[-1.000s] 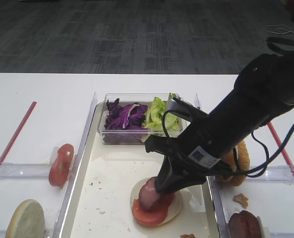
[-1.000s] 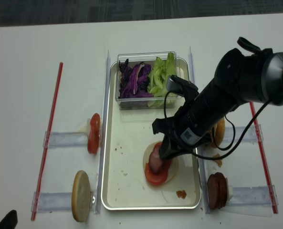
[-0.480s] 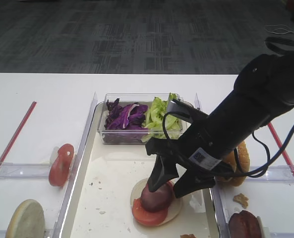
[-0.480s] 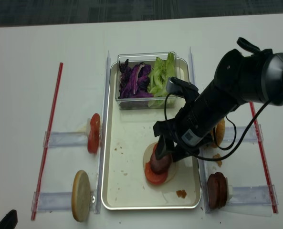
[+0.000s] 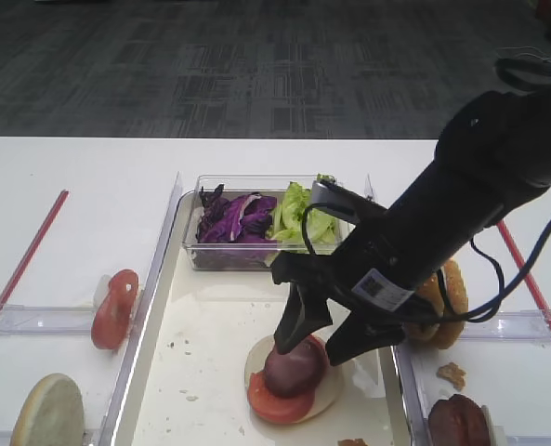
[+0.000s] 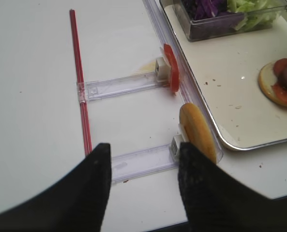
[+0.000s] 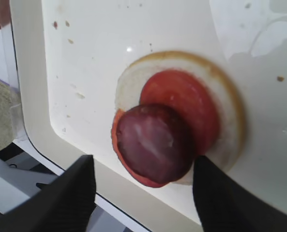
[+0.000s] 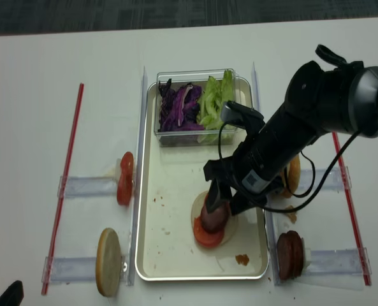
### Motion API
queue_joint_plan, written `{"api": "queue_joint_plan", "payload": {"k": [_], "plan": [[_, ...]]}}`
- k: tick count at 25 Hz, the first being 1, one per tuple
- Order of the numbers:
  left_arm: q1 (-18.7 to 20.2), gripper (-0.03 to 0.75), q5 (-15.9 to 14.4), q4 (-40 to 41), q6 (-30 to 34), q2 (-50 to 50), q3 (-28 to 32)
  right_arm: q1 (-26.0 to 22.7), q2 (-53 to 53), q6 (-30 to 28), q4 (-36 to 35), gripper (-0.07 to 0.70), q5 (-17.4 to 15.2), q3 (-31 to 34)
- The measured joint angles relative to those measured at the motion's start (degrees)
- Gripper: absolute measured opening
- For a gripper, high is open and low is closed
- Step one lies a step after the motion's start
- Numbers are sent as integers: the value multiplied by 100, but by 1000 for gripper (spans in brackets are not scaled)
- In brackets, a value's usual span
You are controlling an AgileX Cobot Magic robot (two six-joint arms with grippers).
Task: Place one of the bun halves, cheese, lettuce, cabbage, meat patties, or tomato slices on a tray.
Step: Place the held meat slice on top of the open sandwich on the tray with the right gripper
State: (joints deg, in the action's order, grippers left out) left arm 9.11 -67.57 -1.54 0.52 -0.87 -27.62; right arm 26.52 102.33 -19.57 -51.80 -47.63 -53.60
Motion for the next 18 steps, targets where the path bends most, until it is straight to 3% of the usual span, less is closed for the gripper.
{"api": "queue_joint_plan", "payload": {"k": [8,18], "plan": [[0,306,0,0,0,0,0,0,0,478,510,459,-324,-303],[0,306,0,0,0,0,0,0,0,1354,1415,458,-1021,-1001]]}}
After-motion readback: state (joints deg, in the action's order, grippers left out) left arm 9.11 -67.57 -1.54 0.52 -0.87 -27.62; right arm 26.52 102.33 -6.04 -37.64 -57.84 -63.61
